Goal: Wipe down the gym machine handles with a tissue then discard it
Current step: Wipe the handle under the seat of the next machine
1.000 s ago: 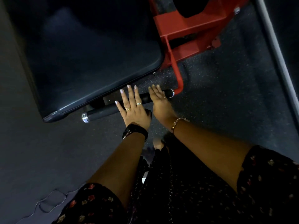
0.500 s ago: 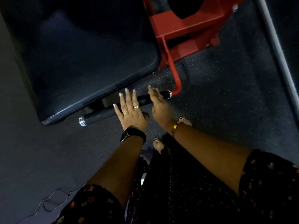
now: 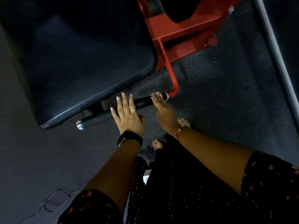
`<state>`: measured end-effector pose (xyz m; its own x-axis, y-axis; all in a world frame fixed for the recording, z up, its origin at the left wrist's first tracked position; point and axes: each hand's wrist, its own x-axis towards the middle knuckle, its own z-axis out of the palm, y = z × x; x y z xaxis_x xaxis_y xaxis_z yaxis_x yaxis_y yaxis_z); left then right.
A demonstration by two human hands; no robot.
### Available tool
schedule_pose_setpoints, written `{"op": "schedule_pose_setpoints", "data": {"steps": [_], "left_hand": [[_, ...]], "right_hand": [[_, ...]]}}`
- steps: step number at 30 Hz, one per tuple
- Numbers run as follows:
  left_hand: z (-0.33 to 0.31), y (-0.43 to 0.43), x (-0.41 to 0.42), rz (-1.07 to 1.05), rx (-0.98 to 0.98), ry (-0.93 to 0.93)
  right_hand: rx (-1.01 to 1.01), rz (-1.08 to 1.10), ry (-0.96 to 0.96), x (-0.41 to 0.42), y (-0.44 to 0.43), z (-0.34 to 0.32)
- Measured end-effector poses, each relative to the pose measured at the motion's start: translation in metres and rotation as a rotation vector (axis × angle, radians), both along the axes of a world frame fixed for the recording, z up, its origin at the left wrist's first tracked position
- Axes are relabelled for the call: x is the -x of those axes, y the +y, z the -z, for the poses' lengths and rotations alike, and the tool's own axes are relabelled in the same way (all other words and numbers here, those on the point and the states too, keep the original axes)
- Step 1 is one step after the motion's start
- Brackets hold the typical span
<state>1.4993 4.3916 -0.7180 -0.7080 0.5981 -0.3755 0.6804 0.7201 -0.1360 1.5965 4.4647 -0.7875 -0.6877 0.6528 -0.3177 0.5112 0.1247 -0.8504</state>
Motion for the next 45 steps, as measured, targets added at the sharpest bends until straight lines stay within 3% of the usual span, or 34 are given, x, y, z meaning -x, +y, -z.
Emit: {"op": "schedule_pose_setpoints", "data": {"steps": [6,13,19,21,26,29,31,36,40,45], "left_hand": [[0.002,-0.002,0.003,0.012,-0.023,0.011],[0.001,-0.004,0.003,0.005,-0.057,-0.025],[-0.006,-0.017,0.013,0.068,-0.015,-0.048],[-0.009,-0.027,0.019,0.046,-0.030,-0.054],[-0.017,-0.042,0.036,-0.165,-0.109,-0.050],[-0.020,-0.052,0.045,-0.184,-0.084,-0.035],[-0.020,-0.062,0.053,-0.187,-0.077,-0.013],[-0.026,-0.086,0.069,-0.220,-0.067,0.071],[-0.035,-0.104,0.091,-0.376,-0.214,0.009],[-0.036,-0.113,0.103,-0.684,-0.833,-0.439]], "right_hand": [[0.098,0.018,-0.174,0.010,0.037,0.023],[-0.125,-0.150,0.065,0.017,0.001,-0.008],[-0.129,-0.098,-0.065,0.008,0.008,-0.005],[-0.221,-0.091,0.003,0.028,-0.003,-0.017],[-0.467,-0.357,0.172,0.059,-0.033,-0.044],[-0.579,-0.514,0.143,0.046,-0.028,-0.042],[-0.606,-0.459,0.074,0.034,-0.023,-0.036],[-0.358,-0.099,-0.124,0.036,-0.031,-0.038],[-0.321,0.047,-0.201,0.059,-0.055,-0.050],[-0.457,-0.123,-0.111,0.094,-0.098,-0.073]]}}
